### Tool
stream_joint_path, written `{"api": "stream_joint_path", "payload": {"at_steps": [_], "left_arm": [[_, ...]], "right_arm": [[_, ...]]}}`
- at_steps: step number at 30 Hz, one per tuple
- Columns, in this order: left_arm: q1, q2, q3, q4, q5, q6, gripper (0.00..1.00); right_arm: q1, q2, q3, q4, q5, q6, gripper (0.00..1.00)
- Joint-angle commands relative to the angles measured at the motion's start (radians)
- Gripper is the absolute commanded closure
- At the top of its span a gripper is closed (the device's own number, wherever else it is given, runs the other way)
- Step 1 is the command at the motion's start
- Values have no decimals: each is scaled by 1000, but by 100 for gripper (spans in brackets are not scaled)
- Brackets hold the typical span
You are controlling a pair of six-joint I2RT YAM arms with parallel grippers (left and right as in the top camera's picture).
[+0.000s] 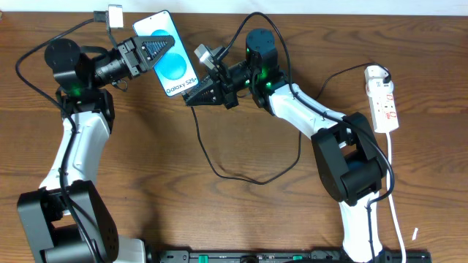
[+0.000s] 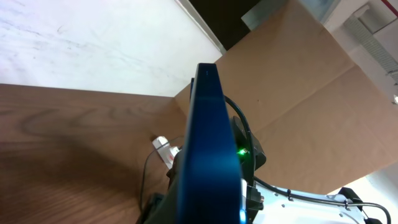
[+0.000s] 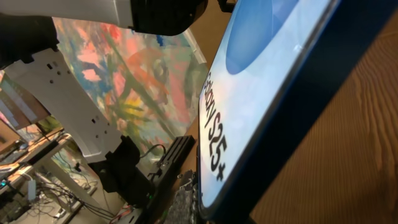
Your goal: Plug charger to phone and switch on socket
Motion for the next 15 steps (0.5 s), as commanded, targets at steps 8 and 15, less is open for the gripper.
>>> {"api": "stream_joint_path", "payload": {"at_steps": [8, 15], "left_arm": [[2, -24, 10, 11, 24, 1, 93], [2, -24, 10, 11, 24, 2, 93]], "right_arm": [[-12, 5, 6, 3, -13, 5, 99], [-14, 5, 6, 3, -13, 13, 99]]}}
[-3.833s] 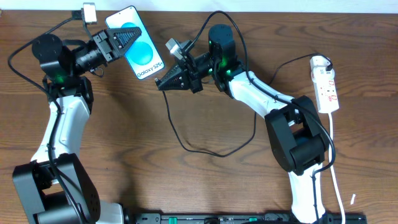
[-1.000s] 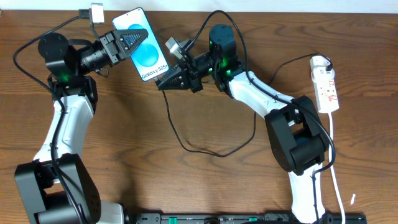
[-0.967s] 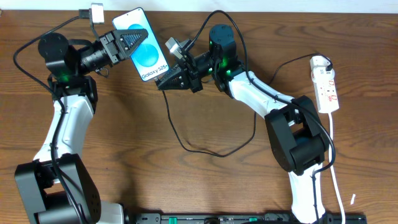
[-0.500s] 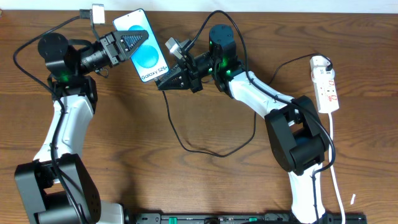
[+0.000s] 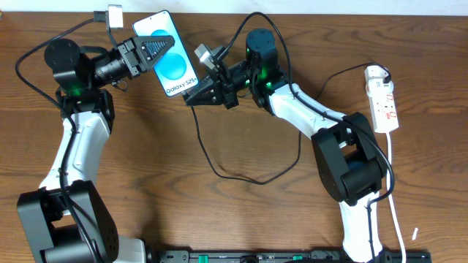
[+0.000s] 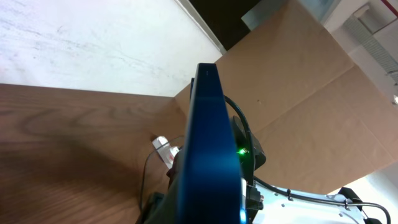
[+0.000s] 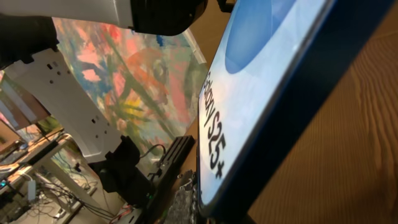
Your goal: Plug charger to phone and switch on socket
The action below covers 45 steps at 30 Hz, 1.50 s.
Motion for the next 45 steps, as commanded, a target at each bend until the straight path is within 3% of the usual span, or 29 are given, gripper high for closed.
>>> {"api": "stream_joint_path", "payload": {"at_steps": [1, 14, 28, 35, 45], "left_arm": [[2, -24, 10, 11, 24, 2, 93], [2, -24, 10, 11, 24, 3, 92], [2, -23, 10, 11, 25, 79, 92], [2, -23, 10, 11, 24, 85, 93], [2, -23, 10, 11, 24, 85, 93]], "right_arm": [[-11, 5, 6, 3, -13, 12, 99], [-13, 5, 6, 3, -13, 20, 99], [-4, 5, 6, 13, 31, 130, 99], [-4, 5, 6, 106, 52, 227, 99], [2, 5, 6, 138, 92, 237, 99]]}}
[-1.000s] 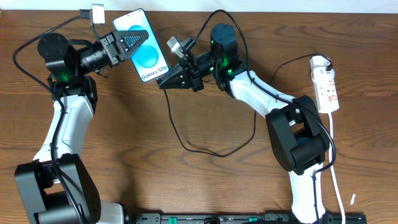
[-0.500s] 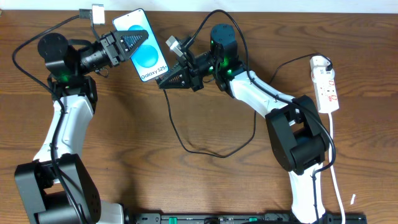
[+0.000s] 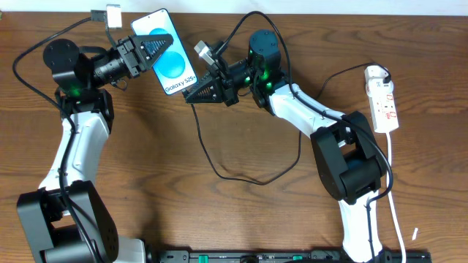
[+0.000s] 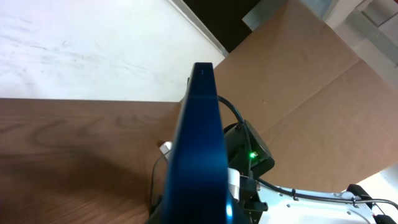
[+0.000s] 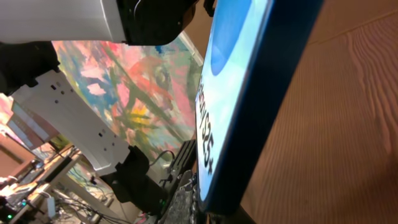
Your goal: Plug charger to phone and switch on socket
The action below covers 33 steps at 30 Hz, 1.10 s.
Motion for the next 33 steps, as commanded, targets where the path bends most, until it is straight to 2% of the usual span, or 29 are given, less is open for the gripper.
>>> {"api": "stream_joint_path", "payload": {"at_steps": [1, 33], "left_arm": [[-1, -23, 10, 5, 34, 32, 92], [-1, -23, 10, 5, 37, 40, 93]], "right_arm": [[6, -5, 8, 14, 78, 21, 99], [6, -5, 8, 21, 182, 43, 99]]}}
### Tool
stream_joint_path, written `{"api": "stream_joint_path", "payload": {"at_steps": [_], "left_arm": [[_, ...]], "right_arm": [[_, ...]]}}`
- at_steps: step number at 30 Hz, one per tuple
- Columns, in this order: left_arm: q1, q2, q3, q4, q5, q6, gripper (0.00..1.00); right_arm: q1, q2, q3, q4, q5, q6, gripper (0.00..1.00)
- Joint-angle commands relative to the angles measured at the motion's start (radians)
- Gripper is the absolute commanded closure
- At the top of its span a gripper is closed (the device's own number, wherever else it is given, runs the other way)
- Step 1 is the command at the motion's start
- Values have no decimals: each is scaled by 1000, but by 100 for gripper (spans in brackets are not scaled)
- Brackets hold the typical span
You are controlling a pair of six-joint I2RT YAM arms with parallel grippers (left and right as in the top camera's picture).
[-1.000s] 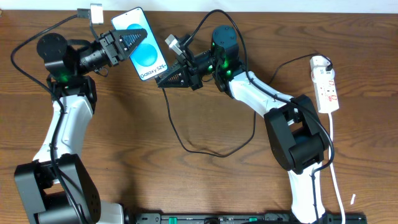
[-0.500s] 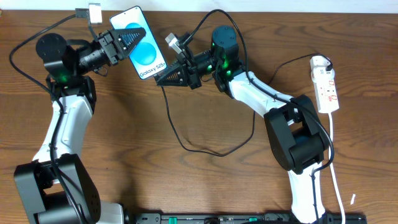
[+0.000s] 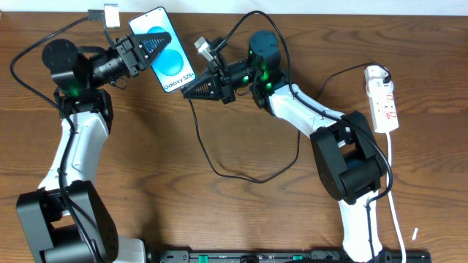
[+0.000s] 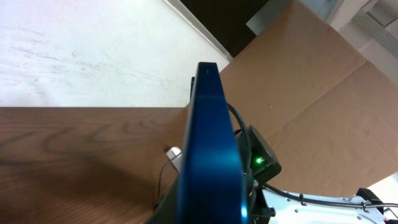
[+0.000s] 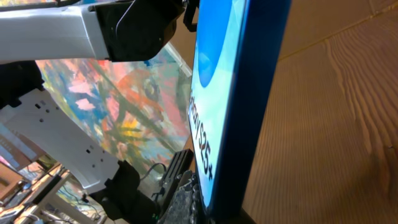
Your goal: Plug charger to phone and switch on socket
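Note:
A blue phone with a lit "Galaxy S25+" screen is held above the table's far left by my left gripper, which is shut on its upper part. In the left wrist view the phone stands edge-on. My right gripper is shut on the charger plug at the phone's lower end; the plug itself is hidden. The right wrist view shows the phone close up, edge and screen. The black charger cable loops across the table. The white socket strip lies at the far right.
White connectors ride on the arms near the phone and at the top left. A white lead runs from the strip toward the table's front. Brown cardboard stands behind the table.
The phone, in my left gripper, has shifted slightly up and left and turned more edge-on to the right wrist camera. My right gripper stayed at its lower end.
At the oldest moment my left gripper held the phone above the table with my right gripper at its lower end. Half a second later nothing had changed. Then both had shifted slightly up and left, and now a little more, the phone still held.

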Motion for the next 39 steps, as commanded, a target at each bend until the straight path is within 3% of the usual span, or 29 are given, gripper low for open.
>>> {"api": "stream_joint_path", "payload": {"at_steps": [1, 39], "left_arm": [[-6, -23, 10, 4, 59, 17, 93], [-6, -23, 10, 4, -9, 58, 93]], "right_arm": [[5, -6, 11, 12, 105, 8, 99], [4, -6, 11, 20, 202, 26, 99]]}}
